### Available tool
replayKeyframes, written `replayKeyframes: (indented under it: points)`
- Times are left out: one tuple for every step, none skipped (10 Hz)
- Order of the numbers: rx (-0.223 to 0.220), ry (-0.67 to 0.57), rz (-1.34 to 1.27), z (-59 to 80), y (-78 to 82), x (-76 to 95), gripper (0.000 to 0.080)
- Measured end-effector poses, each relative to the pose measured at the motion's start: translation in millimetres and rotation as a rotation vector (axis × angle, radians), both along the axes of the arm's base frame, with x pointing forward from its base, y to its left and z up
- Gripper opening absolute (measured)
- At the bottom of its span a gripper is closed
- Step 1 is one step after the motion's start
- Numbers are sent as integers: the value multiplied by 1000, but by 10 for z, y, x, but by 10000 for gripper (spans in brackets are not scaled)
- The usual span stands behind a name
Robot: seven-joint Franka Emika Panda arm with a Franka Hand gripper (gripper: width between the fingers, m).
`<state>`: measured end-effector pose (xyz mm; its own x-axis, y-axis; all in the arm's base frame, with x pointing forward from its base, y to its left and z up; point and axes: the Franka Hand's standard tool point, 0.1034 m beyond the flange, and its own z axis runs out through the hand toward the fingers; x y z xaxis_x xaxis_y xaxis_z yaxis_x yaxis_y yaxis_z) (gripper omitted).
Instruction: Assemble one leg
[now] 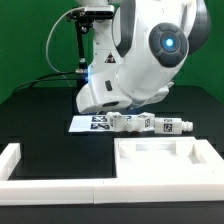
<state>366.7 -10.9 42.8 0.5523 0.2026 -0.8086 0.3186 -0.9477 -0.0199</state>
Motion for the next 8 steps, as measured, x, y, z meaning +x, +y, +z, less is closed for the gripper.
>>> replayKeyframes:
  points:
    - [7,-3,7,-6,6,15,649]
    - [7,-3,7,-8,5,12,649]
    - [-16,-2,-16,-37,3,-13,649]
    - [-49,12,-50,-128,-16,-73,649]
    - [-65,33,-74,-222,-31,-122,649]
    - [-82,55,-83,-275,-21,-182,649]
    - [-89,76,-81,-286,-14,-228,649]
    - [-86,77,-79,-287,-14,-227,649]
